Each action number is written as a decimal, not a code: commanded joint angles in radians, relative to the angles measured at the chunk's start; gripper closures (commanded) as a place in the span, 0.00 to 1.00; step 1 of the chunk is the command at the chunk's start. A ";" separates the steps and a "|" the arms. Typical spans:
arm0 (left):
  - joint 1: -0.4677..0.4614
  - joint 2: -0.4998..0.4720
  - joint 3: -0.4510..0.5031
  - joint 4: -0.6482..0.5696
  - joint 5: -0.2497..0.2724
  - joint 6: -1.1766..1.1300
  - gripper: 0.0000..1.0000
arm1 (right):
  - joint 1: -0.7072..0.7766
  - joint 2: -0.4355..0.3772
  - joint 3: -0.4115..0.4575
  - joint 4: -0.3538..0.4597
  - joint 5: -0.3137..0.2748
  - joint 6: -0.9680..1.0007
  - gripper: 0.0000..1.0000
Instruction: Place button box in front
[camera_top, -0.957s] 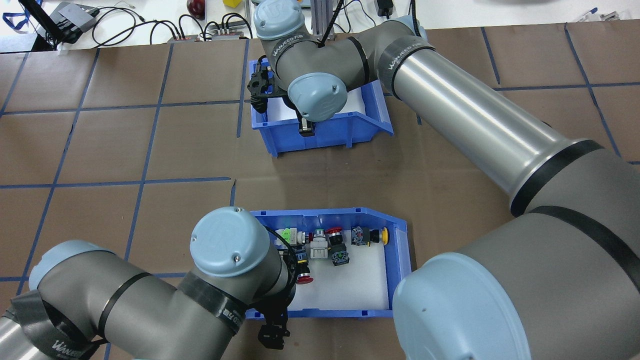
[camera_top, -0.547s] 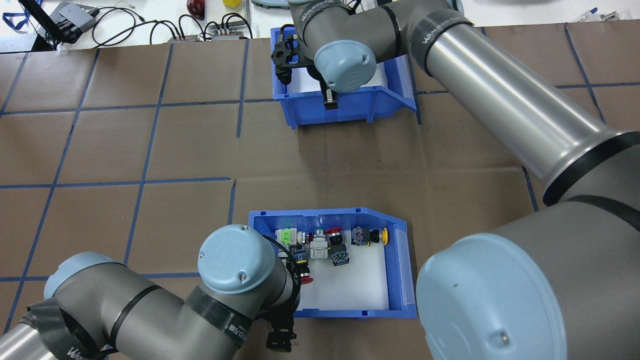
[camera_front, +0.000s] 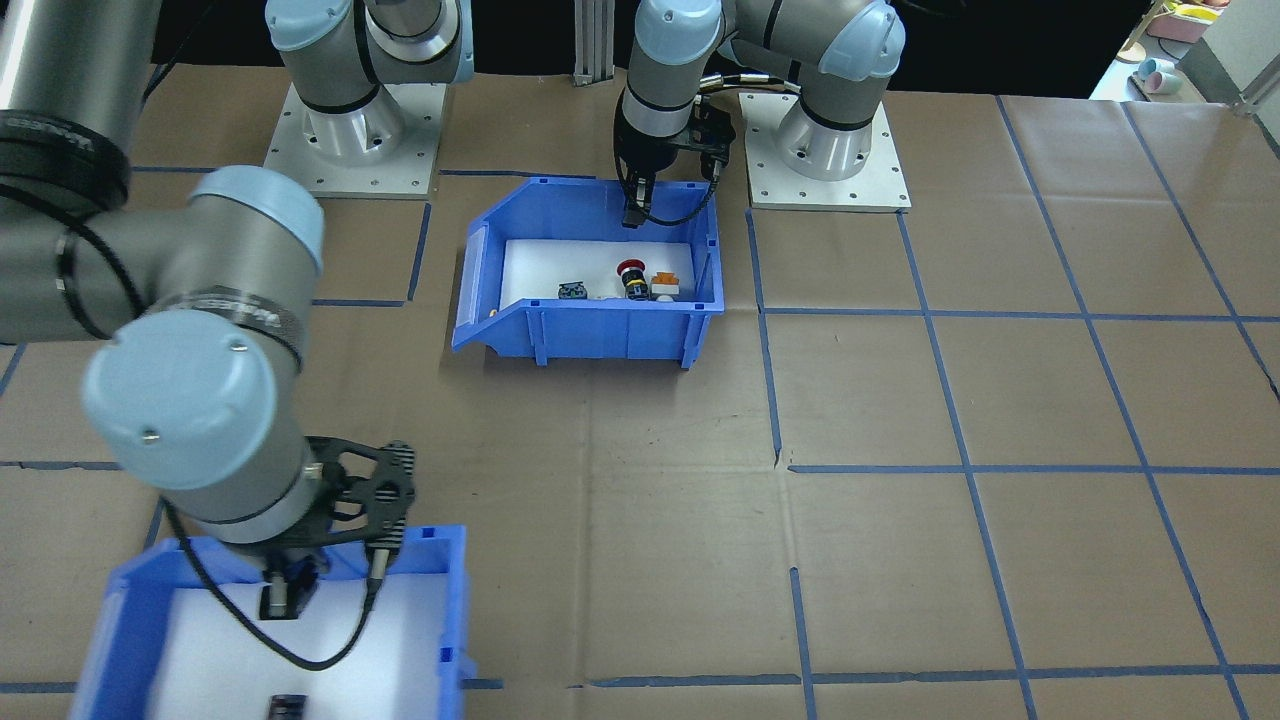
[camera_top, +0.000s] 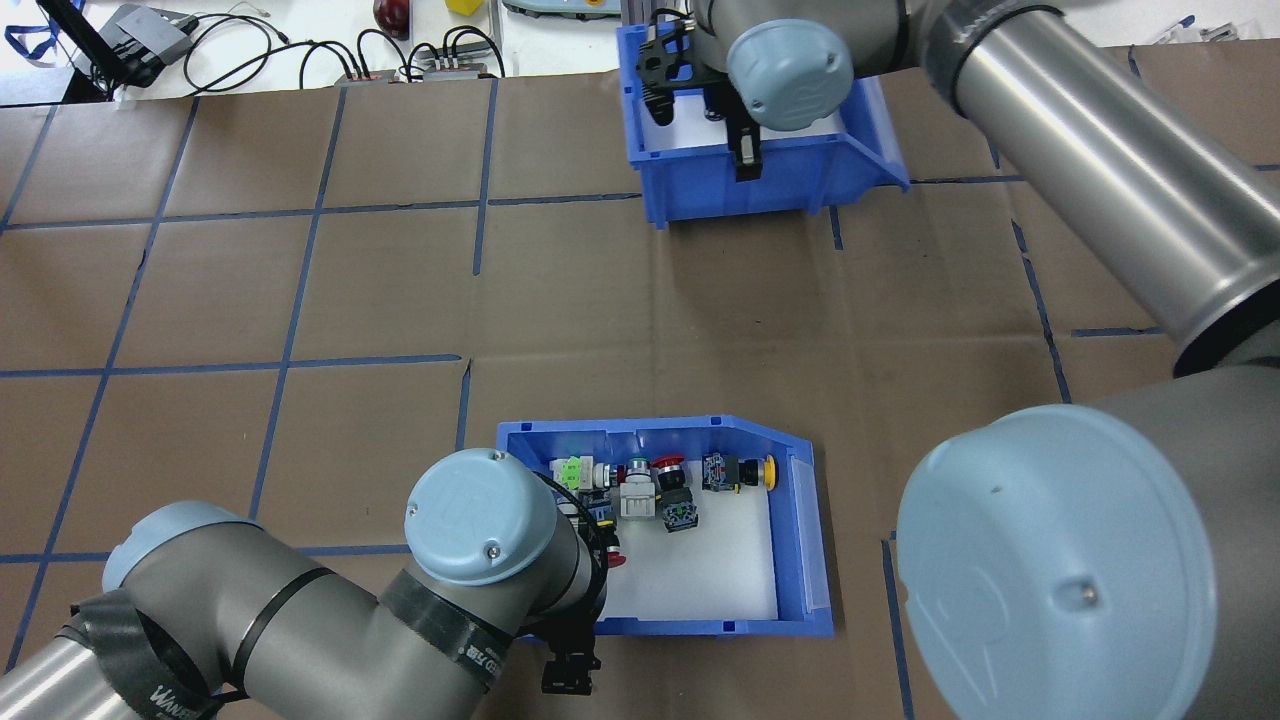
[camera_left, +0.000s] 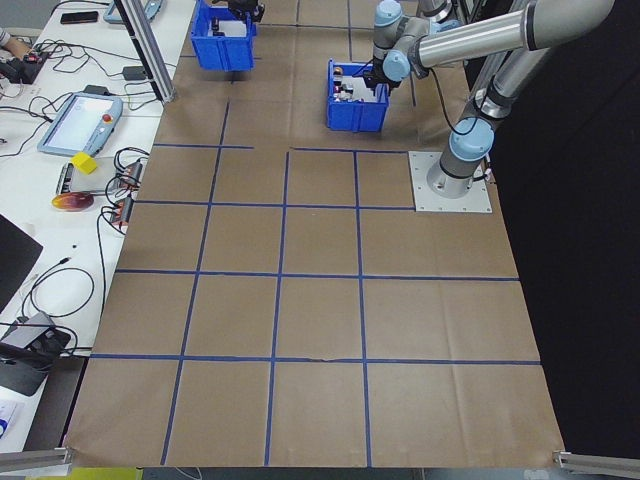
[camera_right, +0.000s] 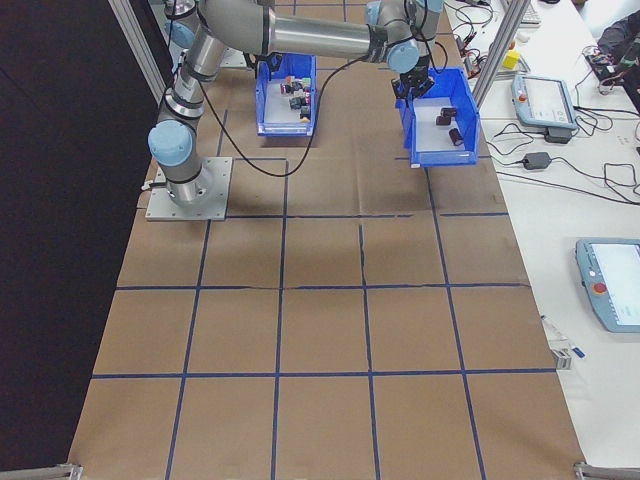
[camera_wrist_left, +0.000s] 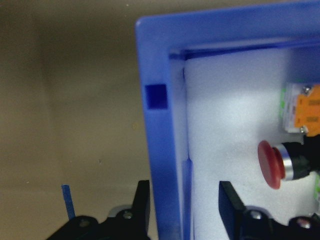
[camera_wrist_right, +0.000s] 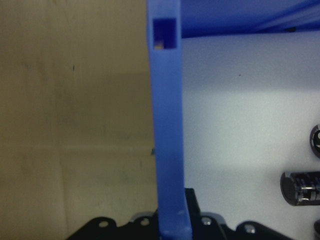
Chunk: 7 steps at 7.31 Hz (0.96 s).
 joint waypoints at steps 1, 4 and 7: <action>-0.010 0.018 0.001 0.073 0.004 0.009 1.00 | -0.162 -0.098 0.091 0.025 0.004 -0.194 0.92; 0.155 0.059 0.093 0.060 0.038 0.142 1.00 | -0.277 -0.320 0.330 0.011 0.010 -0.254 0.92; 0.286 -0.145 0.307 0.058 0.001 0.198 1.00 | -0.316 -0.535 0.549 0.020 0.018 -0.271 0.92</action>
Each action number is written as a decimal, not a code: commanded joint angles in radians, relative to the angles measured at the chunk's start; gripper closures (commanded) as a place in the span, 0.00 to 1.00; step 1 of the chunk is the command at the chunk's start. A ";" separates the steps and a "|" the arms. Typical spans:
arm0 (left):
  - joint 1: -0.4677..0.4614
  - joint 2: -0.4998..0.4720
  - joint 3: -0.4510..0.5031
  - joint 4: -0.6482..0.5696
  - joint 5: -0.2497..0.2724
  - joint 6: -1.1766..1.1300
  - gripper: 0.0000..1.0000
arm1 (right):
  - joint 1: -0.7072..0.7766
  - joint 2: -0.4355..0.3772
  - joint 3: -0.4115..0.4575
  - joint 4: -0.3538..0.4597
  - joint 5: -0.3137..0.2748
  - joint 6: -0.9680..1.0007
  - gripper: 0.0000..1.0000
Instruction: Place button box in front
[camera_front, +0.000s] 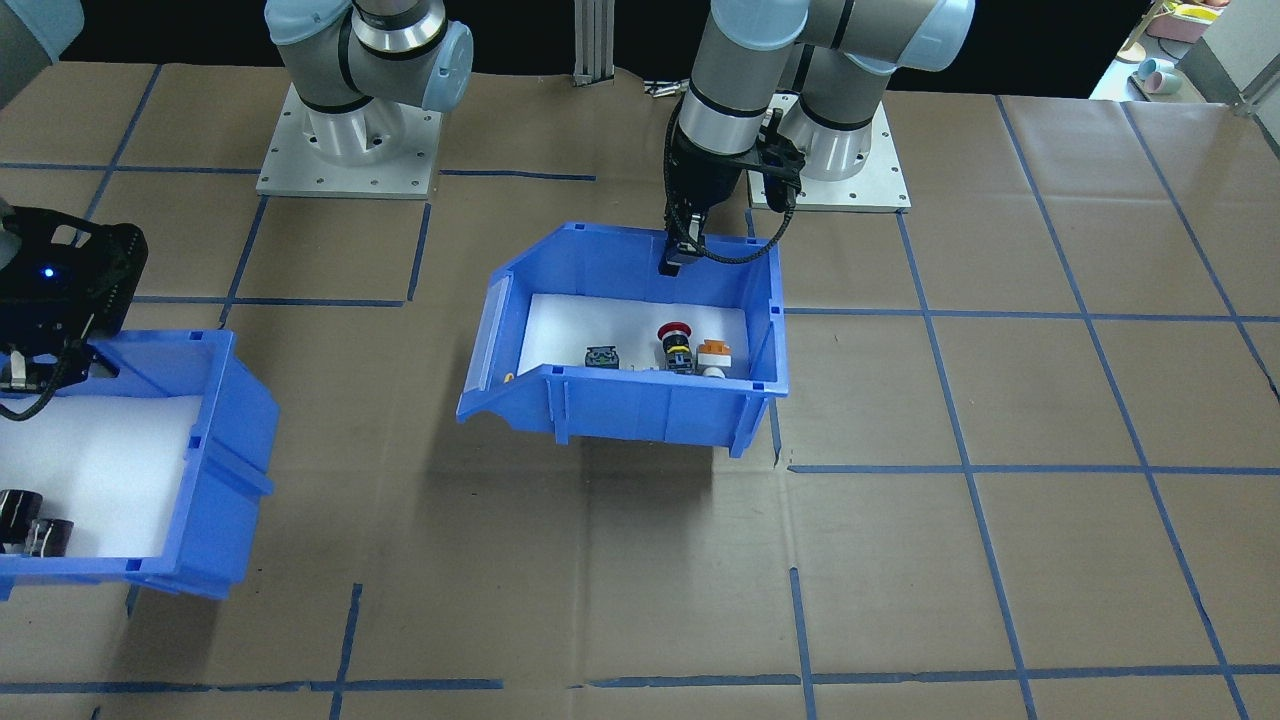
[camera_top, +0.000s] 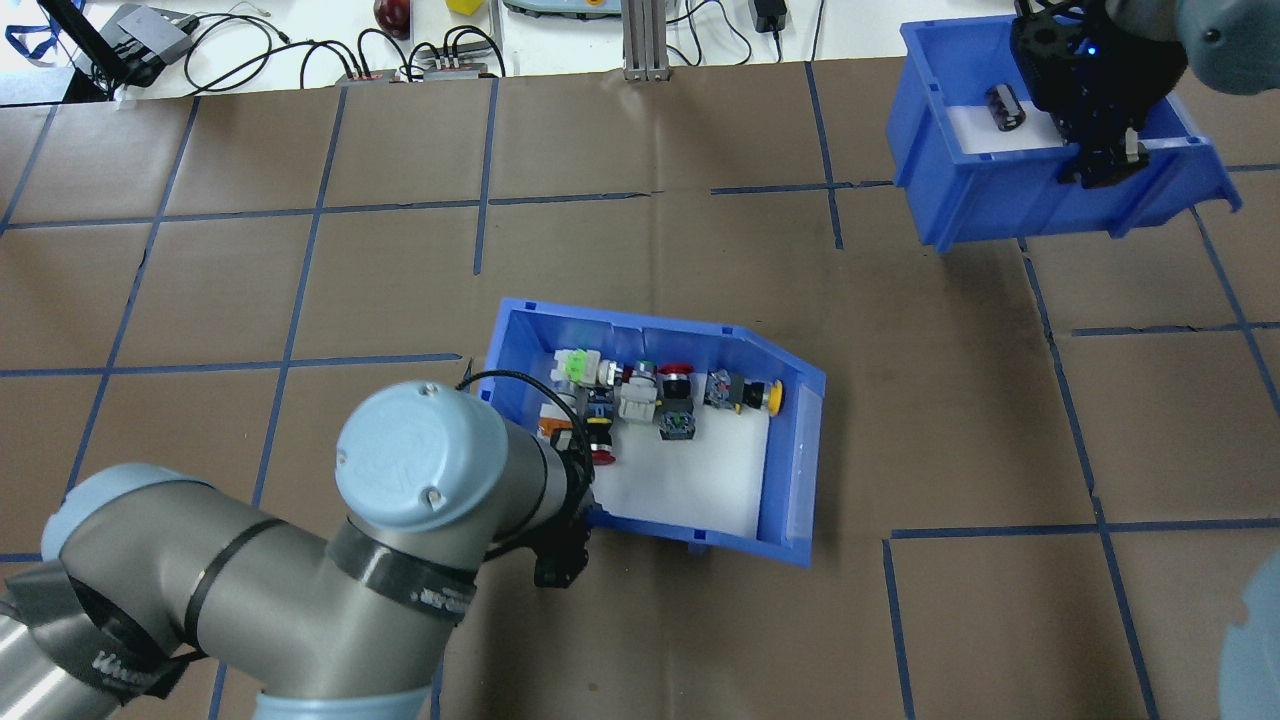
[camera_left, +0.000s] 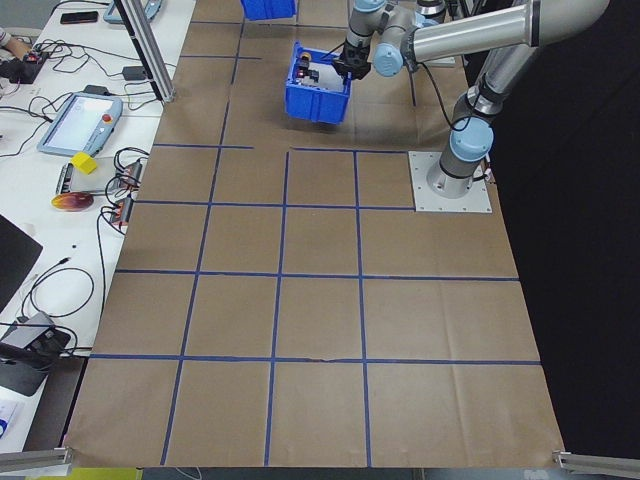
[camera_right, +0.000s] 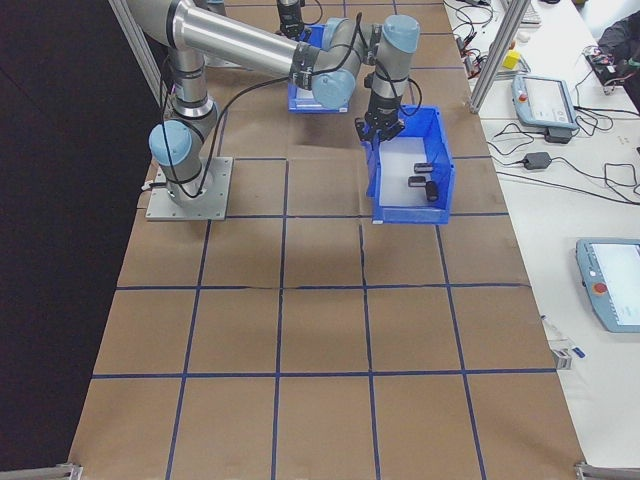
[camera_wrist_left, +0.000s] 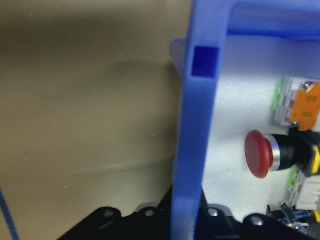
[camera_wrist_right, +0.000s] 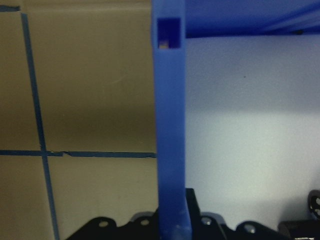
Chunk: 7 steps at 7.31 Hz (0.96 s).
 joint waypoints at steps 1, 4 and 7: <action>0.030 -0.228 0.240 -0.004 -0.007 0.006 1.00 | -0.007 -0.161 0.170 -0.010 0.005 -0.020 0.91; 0.026 -0.504 0.513 -0.027 -0.014 -0.003 1.00 | -0.006 -0.174 0.229 -0.113 0.006 -0.041 0.91; 0.012 -0.629 0.672 -0.042 -0.007 -0.040 0.93 | -0.007 -0.169 0.274 -0.137 0.009 -0.104 0.91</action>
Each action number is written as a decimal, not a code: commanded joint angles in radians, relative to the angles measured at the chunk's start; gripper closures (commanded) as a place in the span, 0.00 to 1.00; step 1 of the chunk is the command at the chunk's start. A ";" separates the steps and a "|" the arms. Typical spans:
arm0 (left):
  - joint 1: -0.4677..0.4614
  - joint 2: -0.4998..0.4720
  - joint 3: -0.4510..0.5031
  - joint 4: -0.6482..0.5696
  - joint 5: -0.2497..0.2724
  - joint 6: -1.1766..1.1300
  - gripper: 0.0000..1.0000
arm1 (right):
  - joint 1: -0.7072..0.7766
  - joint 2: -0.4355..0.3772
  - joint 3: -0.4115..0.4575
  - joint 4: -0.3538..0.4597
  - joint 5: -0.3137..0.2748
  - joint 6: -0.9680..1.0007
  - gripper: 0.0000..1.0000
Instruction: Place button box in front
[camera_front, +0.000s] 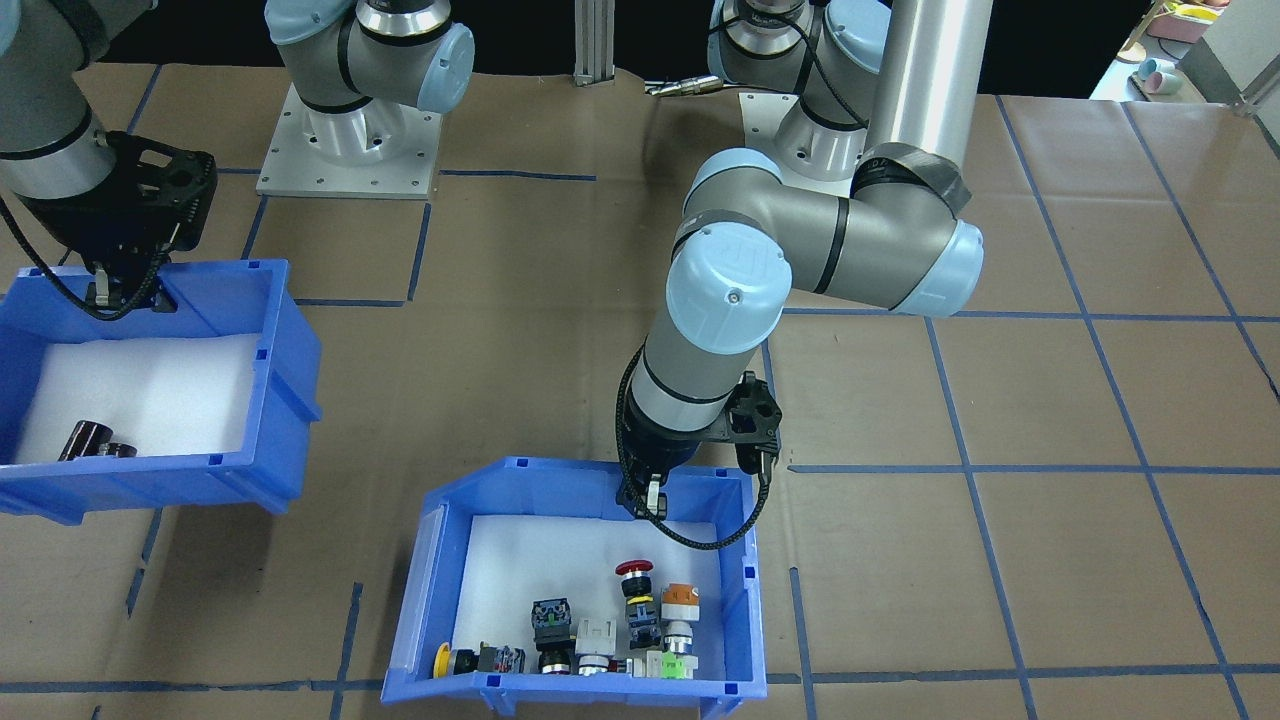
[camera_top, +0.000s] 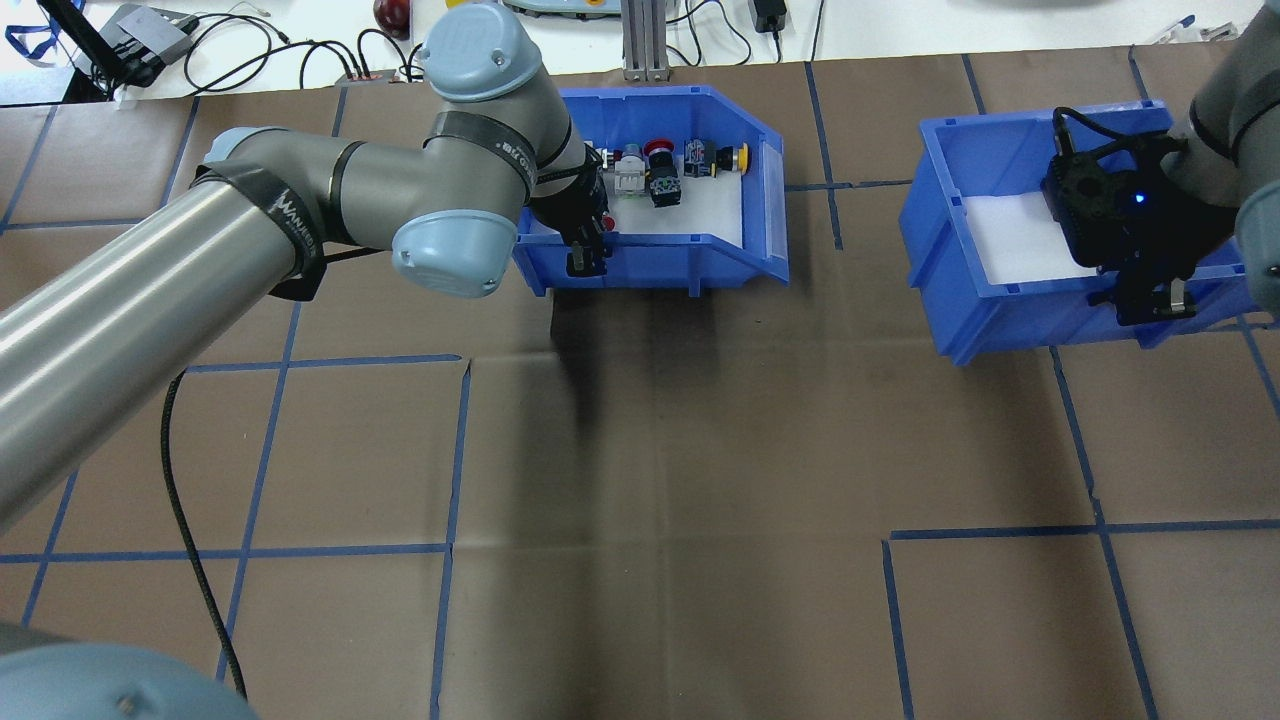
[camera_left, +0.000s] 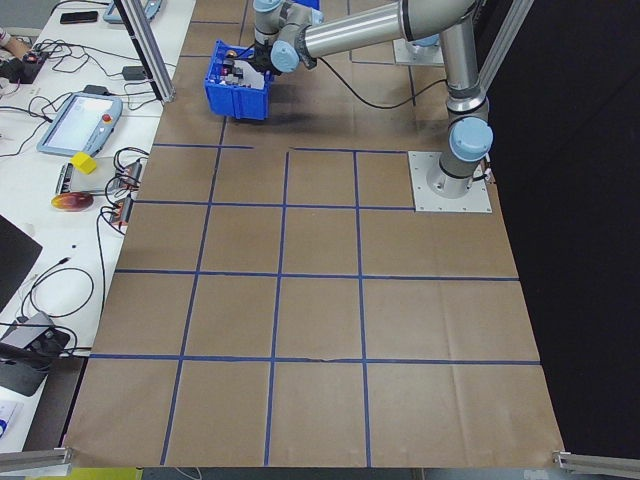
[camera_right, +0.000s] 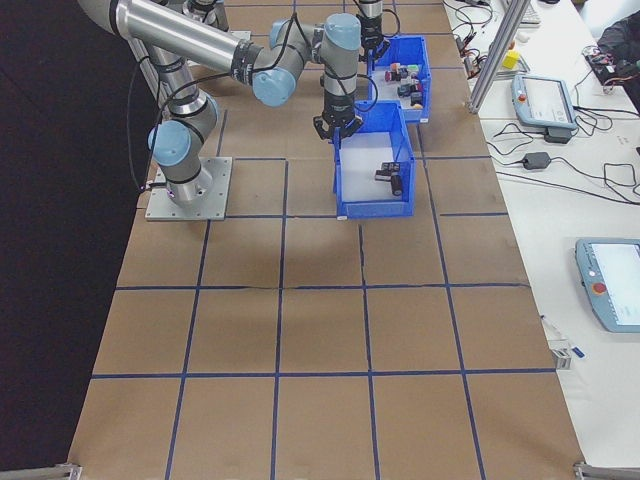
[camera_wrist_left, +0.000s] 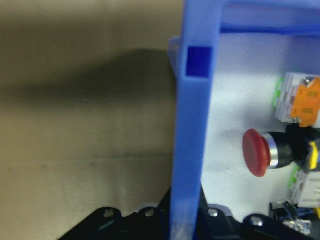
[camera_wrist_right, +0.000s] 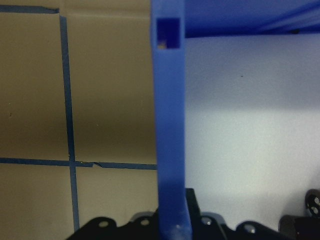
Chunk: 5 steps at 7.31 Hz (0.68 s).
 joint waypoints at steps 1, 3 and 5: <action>-0.007 -0.028 0.039 -0.007 0.008 -0.026 0.84 | -0.001 0.001 0.045 -0.049 0.002 -0.034 0.91; -0.015 0.004 0.038 -0.106 0.005 -0.026 0.79 | -0.012 0.001 0.081 -0.062 0.036 -0.033 0.91; -0.010 -0.003 0.032 -0.114 0.012 -0.022 0.60 | -0.018 0.001 0.084 -0.065 0.033 -0.019 0.91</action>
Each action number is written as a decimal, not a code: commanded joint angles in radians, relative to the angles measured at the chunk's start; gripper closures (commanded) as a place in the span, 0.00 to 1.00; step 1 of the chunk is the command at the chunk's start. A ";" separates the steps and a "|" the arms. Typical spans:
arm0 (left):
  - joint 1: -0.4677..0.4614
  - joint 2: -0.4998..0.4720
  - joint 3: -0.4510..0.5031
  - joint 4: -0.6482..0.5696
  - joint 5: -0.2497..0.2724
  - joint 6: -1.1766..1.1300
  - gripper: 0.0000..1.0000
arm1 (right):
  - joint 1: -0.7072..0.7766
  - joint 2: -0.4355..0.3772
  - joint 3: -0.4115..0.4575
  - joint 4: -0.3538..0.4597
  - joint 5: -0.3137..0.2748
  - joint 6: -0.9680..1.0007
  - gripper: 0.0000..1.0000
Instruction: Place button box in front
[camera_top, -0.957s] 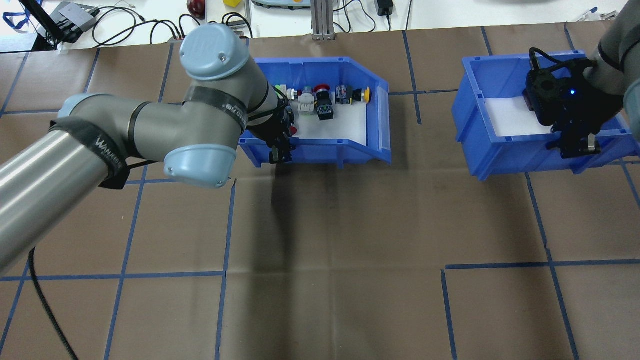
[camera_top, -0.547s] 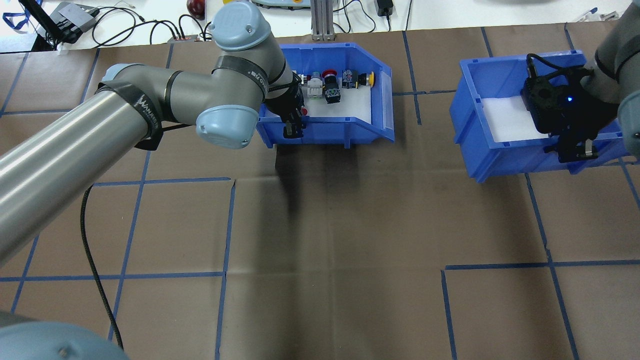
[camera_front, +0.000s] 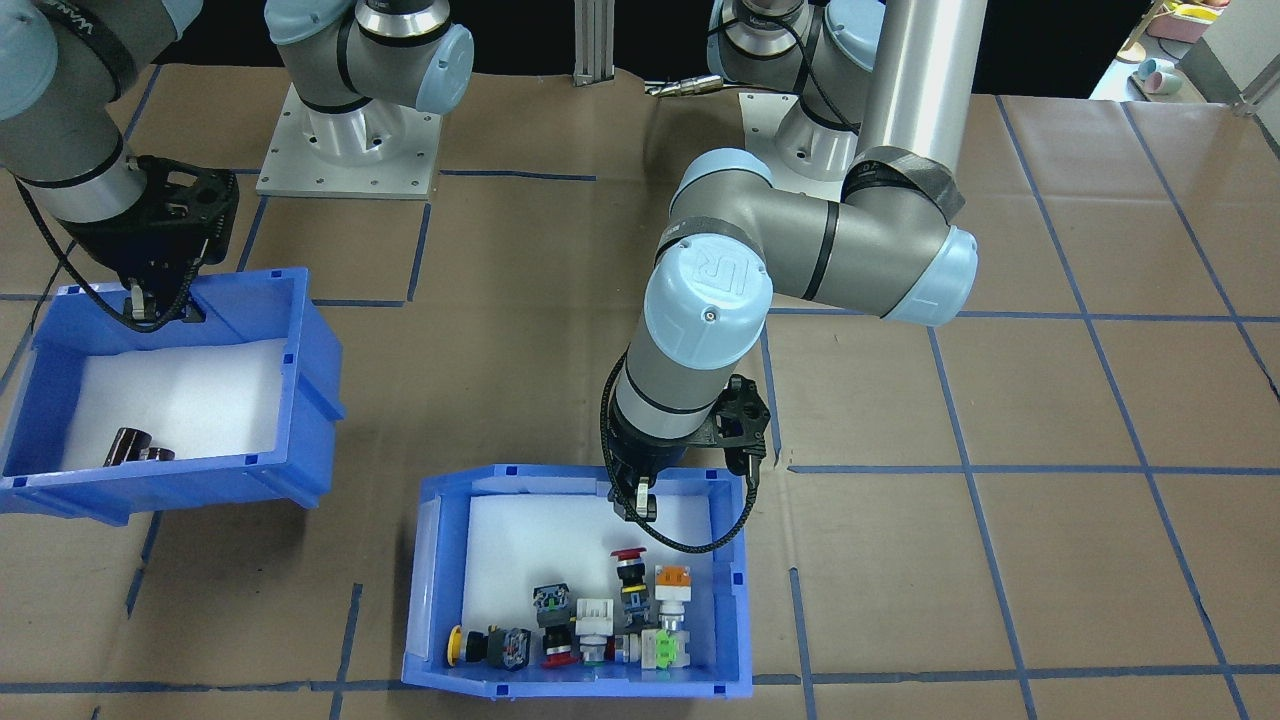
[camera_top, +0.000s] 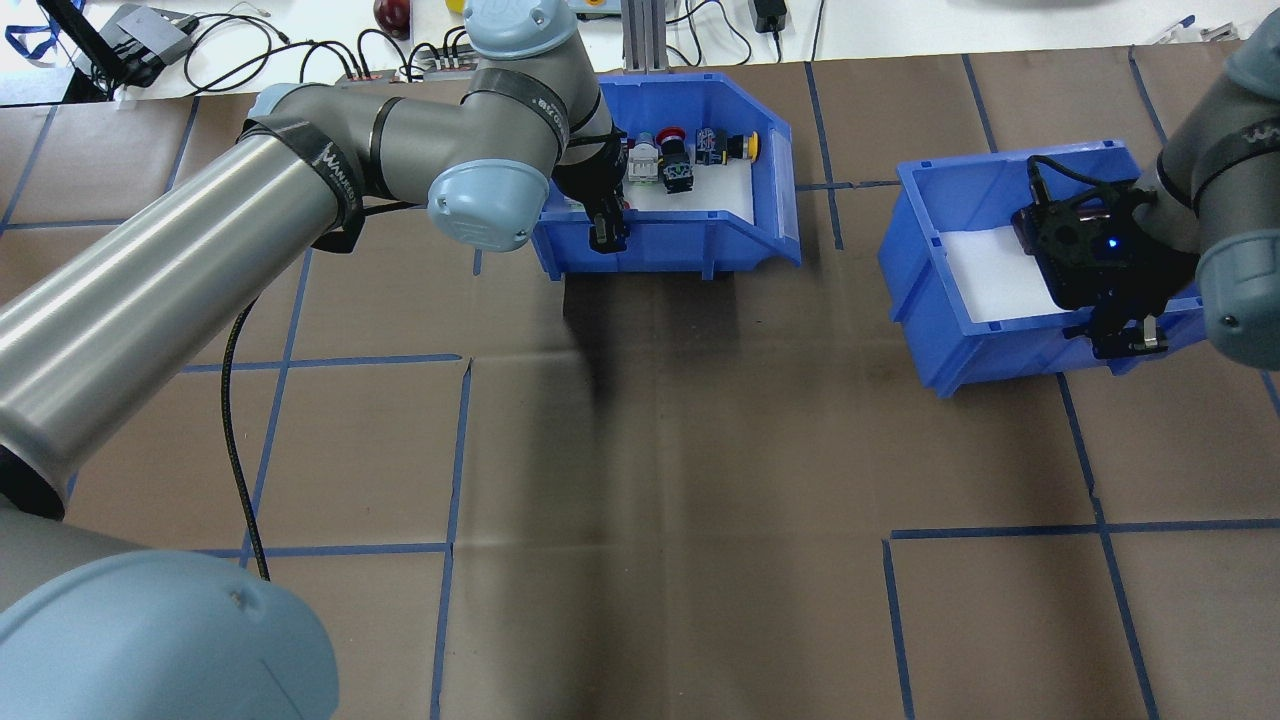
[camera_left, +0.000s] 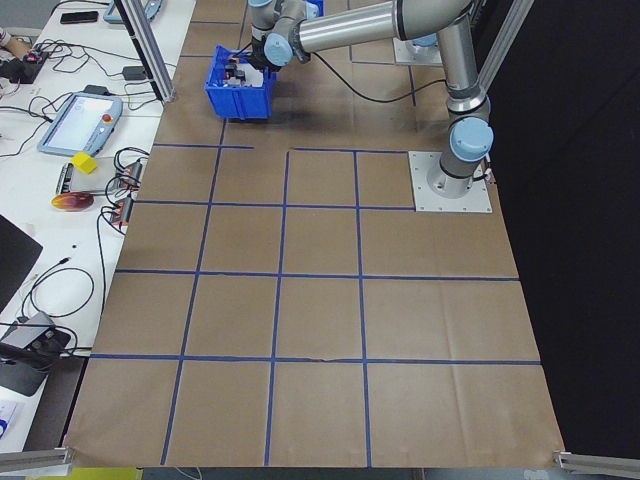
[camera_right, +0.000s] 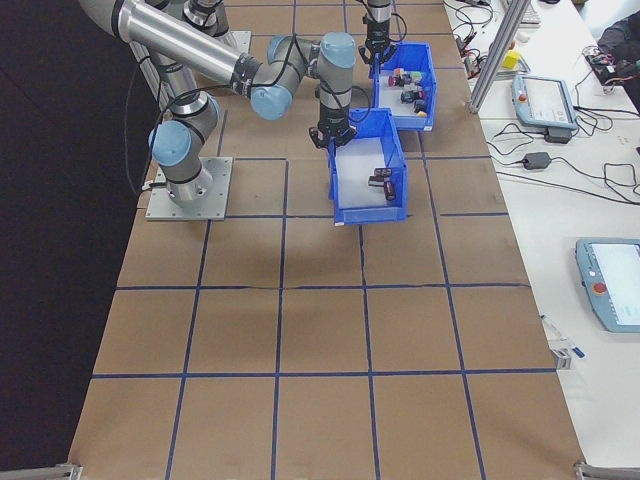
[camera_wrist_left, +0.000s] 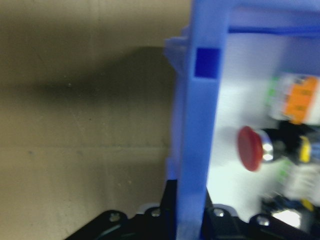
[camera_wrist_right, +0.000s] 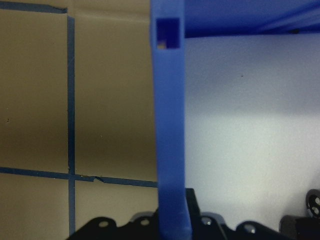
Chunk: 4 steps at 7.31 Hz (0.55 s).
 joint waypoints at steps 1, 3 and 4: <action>0.002 0.003 -0.004 -0.014 0.008 -0.003 0.39 | -0.003 0.002 0.004 -0.001 0.001 0.014 0.91; 0.003 0.038 0.034 -0.108 0.026 -0.036 0.36 | -0.003 -0.006 0.029 -0.002 0.001 0.031 0.91; 0.019 0.101 0.039 -0.171 0.026 -0.020 0.36 | -0.003 -0.009 0.040 -0.004 0.001 0.033 0.91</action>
